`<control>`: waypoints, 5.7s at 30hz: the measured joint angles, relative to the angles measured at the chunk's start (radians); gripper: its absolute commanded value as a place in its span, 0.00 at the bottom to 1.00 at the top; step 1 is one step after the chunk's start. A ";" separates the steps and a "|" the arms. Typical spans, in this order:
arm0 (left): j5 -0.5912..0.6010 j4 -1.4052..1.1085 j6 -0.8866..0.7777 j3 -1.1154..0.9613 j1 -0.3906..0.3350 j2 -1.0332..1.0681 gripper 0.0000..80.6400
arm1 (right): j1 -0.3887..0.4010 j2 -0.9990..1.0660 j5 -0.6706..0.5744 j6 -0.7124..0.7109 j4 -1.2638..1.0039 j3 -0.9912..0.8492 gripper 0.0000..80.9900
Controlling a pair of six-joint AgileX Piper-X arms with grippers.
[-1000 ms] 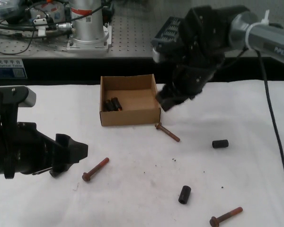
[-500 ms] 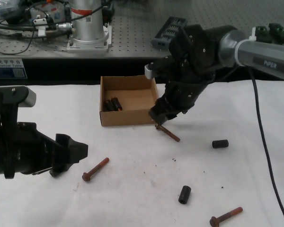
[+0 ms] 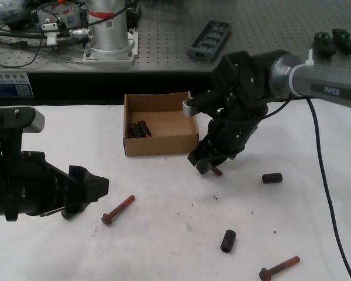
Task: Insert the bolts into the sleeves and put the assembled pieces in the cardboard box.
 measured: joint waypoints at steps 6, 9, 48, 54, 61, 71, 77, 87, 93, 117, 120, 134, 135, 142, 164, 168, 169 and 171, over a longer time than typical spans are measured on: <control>0.000 0.000 0.000 0.000 0.000 0.000 0.59 | 0.000 0.000 0.000 0.010 0.000 0.005 0.44; 0.000 0.000 0.000 0.000 0.000 0.000 0.59 | 0.000 0.000 0.000 0.010 0.000 0.005 0.44; 0.000 0.000 0.000 0.000 0.000 0.000 0.59 | 0.032 0.000 0.067 0.147 0.110 0.003 0.05; 0.000 0.000 0.000 0.000 0.000 0.000 0.59 | 0.061 0.000 0.039 0.200 0.167 0.001 0.05; -0.016 0.000 -0.021 0.000 0.000 0.000 0.59 | 0.172 -0.020 0.007 0.206 0.282 0.001 0.05; -0.248 0.092 -0.110 0.000 0.051 -0.028 0.59 | 0.312 -0.078 -0.024 0.198 0.286 0.026 0.05; -0.318 0.218 -0.027 0.000 0.132 -0.100 0.59 | 0.368 -0.078 -0.038 0.212 0.277 0.029 0.05; -0.318 0.270 -0.018 0.000 0.133 -0.175 0.59 | 0.398 -0.078 -0.044 0.228 0.223 0.031 0.05; -0.318 0.309 -0.018 0.000 0.133 -0.175 0.59 | 0.398 -0.078 -0.056 0.228 0.244 0.031 0.19; -0.130 0.223 -0.487 0.000 0.133 -0.165 0.48 | 0.327 -0.285 0.062 0.296 0.223 0.141 0.28; -0.101 0.208 -0.513 0.000 0.133 -0.142 0.48 | 0.308 -0.320 0.072 0.318 0.193 0.217 0.28; -0.006 0.012 -0.767 0.000 -0.046 0.064 0.57 | 0.198 -0.490 0.081 0.341 0.073 0.532 0.29; -0.006 0.005 -0.778 0.000 -0.062 0.075 0.57 | 0.194 -0.491 0.081 0.344 0.077 0.532 0.30; -0.018 -0.003 -0.797 0.000 -0.090 0.106 0.57 | 0.189 -0.491 0.081 0.548 0.077 0.532 0.33; 0.005 0.036 -0.754 0.000 -0.090 0.106 0.57 | 0.189 -0.491 0.100 1.049 -0.089 0.705 0.33; 0.005 0.037 -0.734 0.000 -0.090 0.106 0.57 | 0.189 -0.491 0.084 1.083 -0.148 0.704 0.33; 0.005 0.037 -0.732 0.000 -0.090 0.106 0.57 | 0.189 -0.491 0.079 1.088 -0.153 0.704 0.33; 0.005 0.037 -0.732 0.000 -0.090 0.106 0.57 | 0.189 -0.491 0.076 1.092 -0.163 0.706 0.33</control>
